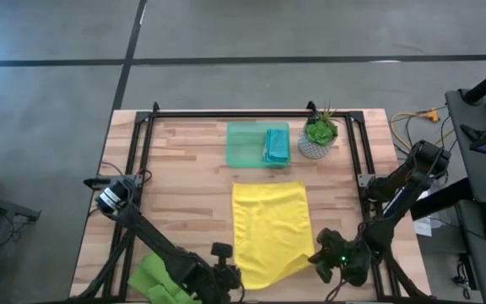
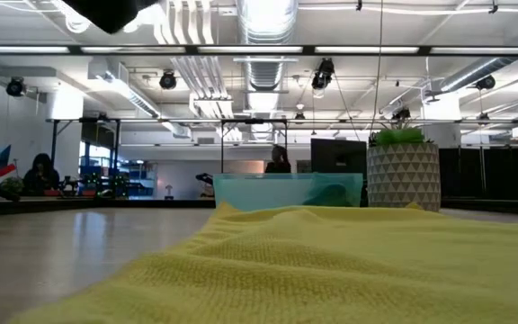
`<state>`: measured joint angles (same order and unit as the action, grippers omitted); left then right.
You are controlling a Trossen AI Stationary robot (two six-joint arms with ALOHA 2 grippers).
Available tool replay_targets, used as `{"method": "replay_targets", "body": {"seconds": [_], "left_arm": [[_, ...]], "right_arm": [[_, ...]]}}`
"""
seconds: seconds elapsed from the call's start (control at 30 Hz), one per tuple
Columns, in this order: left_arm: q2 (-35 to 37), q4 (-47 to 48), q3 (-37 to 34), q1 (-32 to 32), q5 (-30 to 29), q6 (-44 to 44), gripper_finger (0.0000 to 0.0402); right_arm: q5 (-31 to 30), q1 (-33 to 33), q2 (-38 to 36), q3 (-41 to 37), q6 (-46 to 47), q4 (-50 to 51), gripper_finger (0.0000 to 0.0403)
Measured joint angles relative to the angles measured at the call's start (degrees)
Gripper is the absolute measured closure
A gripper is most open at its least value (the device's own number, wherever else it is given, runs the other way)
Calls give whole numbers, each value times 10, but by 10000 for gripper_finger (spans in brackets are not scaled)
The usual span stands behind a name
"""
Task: Fold microfiber towels
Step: Fold the yellow microfiber cloth
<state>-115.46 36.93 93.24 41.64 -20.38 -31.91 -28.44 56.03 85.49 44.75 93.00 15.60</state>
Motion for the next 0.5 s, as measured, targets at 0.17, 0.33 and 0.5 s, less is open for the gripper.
{"method": "replay_targets", "body": {"seconds": [0.17, 0.33, 0.5], "left_arm": [[0, -103, -44, -22, 70, 36, 374], [0, -167, -81, -30, 86, 38, 300], [-1, -200, -99, -30, 94, 37, 228]], "right_arm": [[-14, -30, 0, 0, 14, 19, 394], [-16, -51, 0, 0, 15, 19, 394], [-16, -69, -1, -1, 11, 27, 394]]}}
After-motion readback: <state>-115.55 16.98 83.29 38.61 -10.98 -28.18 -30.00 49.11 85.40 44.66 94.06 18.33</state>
